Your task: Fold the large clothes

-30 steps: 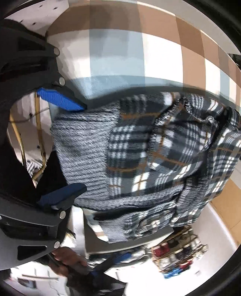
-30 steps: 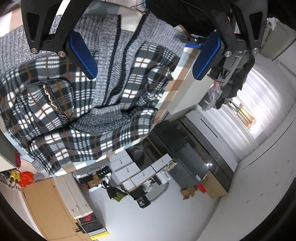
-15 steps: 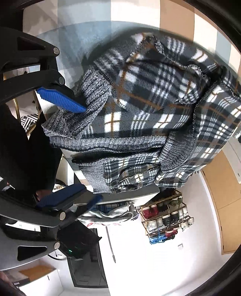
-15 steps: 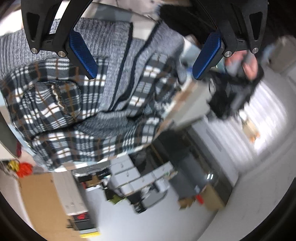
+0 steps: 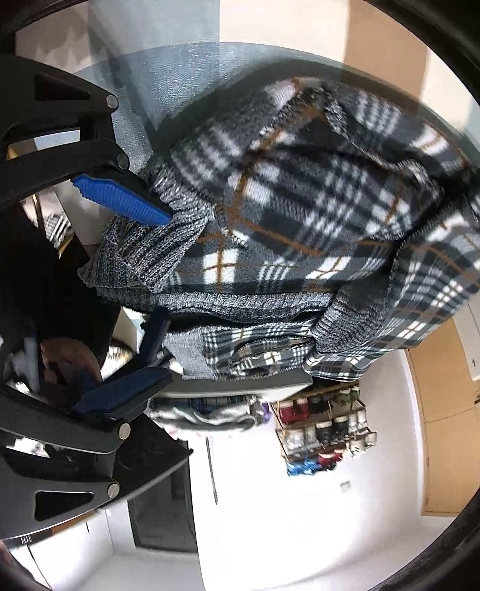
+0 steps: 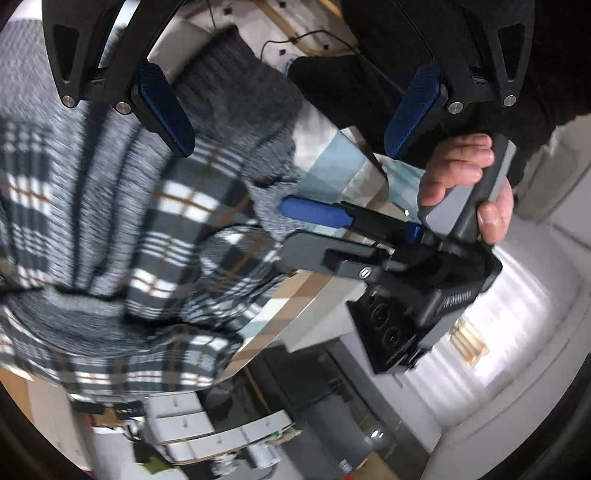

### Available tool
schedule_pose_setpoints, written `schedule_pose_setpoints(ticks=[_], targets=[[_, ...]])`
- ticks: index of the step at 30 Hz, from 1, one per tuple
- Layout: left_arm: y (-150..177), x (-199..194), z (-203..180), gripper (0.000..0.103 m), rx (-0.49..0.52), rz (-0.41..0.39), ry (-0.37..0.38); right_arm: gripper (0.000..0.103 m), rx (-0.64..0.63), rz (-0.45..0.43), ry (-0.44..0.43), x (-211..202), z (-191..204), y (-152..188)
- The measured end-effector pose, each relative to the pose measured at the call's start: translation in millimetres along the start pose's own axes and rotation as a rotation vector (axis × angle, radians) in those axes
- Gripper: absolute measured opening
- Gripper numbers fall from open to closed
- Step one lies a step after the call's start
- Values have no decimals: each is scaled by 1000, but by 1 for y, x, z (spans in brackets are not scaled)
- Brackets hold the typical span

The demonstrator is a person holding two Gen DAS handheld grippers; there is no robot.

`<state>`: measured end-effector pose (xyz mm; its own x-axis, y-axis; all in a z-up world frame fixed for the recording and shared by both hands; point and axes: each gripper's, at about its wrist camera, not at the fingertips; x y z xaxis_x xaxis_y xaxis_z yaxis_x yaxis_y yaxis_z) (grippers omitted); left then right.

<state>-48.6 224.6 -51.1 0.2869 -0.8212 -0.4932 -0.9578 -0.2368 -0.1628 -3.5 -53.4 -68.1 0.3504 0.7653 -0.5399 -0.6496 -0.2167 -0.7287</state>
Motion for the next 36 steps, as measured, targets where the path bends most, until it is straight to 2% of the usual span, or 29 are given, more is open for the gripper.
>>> schedule_pose_setpoints(ticks=[5,7,10,12,13,14,17,19,21,23,25,28,31,36], targets=[[-5,-11,7,75,-25,27,64,101,-74,31,52,30,25,-2],[-6,-18,8,75,-15,24,73,93,-99,33,88,38,30,-3],[-5,-26,7,75,0,13,74,68,-118,42,142,48,32,-2],[-3,-32,9,75,5,1,65,24,-127,50,162,50,33,-1],[-2,-35,11,75,2,-10,64,15,-128,55,168,51,33,-1],[-2,-42,13,75,-4,-30,65,11,-123,51,164,49,33,-1],[-2,-56,20,75,-26,-84,79,9,-130,11,160,40,35,-2],[-1,-70,24,75,-29,-135,48,9,-108,-20,156,31,32,-5],[0,-74,29,75,-43,-149,13,8,-72,-60,151,21,28,-10],[0,-70,35,75,-94,-113,67,8,-42,-115,134,10,25,-17],[-1,-59,36,77,-119,-72,80,8,-40,-145,121,5,27,-20],[-4,-40,34,77,-149,-16,59,8,-45,-118,86,9,33,-22],[-8,-26,27,77,-165,32,87,8,-92,-101,72,11,48,-17],[-9,-11,21,77,-149,63,12,8,-133,-84,66,14,58,-10]])
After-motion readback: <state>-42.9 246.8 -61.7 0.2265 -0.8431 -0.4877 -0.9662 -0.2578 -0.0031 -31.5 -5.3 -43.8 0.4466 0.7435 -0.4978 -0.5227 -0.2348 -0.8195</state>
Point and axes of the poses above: each gripper's, at about its wrist camera, not at the fingertips, and x roughly the way its jaws point, z to its left, y to its underside, and after that the axes turned 11 degrees about -z, right-handed
